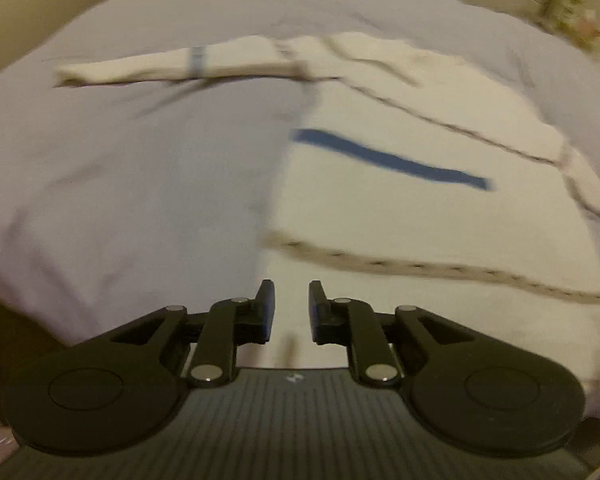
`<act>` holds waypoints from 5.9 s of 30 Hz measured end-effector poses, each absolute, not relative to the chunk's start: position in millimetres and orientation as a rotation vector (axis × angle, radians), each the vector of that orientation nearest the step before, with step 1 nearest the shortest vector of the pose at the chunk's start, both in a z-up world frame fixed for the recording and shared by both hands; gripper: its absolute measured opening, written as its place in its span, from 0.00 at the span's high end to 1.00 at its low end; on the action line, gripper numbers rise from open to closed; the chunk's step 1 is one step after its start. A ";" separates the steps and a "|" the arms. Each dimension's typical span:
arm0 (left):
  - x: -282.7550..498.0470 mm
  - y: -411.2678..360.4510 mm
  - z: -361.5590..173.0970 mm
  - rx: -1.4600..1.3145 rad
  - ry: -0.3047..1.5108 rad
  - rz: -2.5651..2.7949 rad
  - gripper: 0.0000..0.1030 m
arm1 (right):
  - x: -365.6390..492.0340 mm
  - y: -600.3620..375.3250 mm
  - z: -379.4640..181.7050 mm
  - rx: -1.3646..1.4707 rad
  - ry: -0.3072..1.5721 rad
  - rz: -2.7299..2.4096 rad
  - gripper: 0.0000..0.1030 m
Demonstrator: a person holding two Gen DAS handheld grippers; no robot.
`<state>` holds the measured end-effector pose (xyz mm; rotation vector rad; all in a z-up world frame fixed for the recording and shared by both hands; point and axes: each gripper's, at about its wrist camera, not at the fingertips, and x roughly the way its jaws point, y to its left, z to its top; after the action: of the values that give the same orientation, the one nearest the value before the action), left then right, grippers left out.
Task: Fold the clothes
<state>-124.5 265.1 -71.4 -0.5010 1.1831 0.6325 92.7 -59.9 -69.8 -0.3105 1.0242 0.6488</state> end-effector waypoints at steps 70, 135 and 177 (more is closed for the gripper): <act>-136.2 72.0 142.0 -0.285 1.082 0.614 0.39 | -5.1 -129.3 125.3 -0.238 1.036 0.702 0.13; -112.3 644.2 -85.2 -0.959 0.680 1.174 0.37 | 246.1 181.6 -54.3 -0.166 1.112 0.430 0.13; 95.2 423.2 -32.1 -0.663 0.908 0.470 0.75 | 338.6 103.1 -145.7 0.542 1.336 0.603 0.62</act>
<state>95.2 423.2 -32.1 -0.6633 0.9079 0.4698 338.6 103.1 -145.7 0.5419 1.3361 0.6028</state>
